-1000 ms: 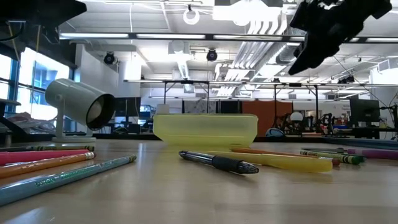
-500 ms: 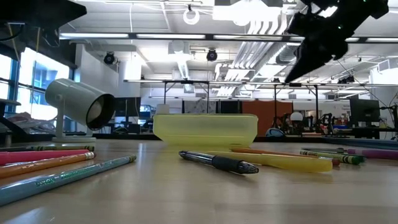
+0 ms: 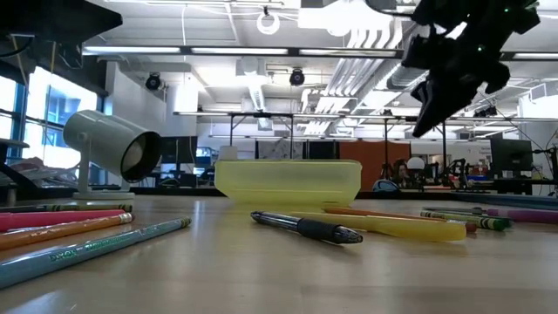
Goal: Pick & place school supplies into a supply box
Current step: Put the scissors into the supply box
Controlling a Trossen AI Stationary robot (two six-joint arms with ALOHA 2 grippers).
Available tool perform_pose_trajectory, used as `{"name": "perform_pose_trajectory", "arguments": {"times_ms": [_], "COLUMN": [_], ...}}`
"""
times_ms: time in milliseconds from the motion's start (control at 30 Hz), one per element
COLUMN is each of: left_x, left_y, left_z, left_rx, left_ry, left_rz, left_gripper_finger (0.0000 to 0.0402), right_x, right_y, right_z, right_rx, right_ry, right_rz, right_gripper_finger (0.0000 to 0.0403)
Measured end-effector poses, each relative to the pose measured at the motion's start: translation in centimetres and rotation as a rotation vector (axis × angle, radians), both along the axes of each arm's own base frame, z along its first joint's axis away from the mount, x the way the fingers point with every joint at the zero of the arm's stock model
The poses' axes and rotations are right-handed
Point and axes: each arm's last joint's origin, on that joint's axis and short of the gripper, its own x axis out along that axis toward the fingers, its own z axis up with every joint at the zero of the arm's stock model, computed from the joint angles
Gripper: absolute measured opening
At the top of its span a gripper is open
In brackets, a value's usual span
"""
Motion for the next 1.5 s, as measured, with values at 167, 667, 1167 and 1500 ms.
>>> {"name": "perform_pose_trajectory", "arguments": {"times_ms": [167,667,1167,1500], "left_x": [0.0,0.0,0.1,0.1], "left_y": [0.0,0.0,-0.1,-0.1], "left_z": [0.0,0.0,-0.4,-0.4], "left_rx": [-0.006,-0.022,0.008,0.008], "left_ry": [-0.002,-0.006,0.028,0.028], "left_rz": [-0.001,0.001,0.000,0.000], "left_gripper_finger": [0.0051,0.0051,0.0051,0.0051], "right_x": [1.0,1.6,2.7,1.8], "right_y": [-0.1,-0.2,-0.3,-0.3], "right_z": [-1.6,-3.0,-2.3,-2.8], "right_rx": [0.012,0.009,-0.016,-0.073], "right_ry": [0.091,0.166,0.039,0.163], "right_rz": [0.000,0.054,0.082,0.121], "right_gripper_finger": [0.0001,0.0001,0.0001,0.0014]}}
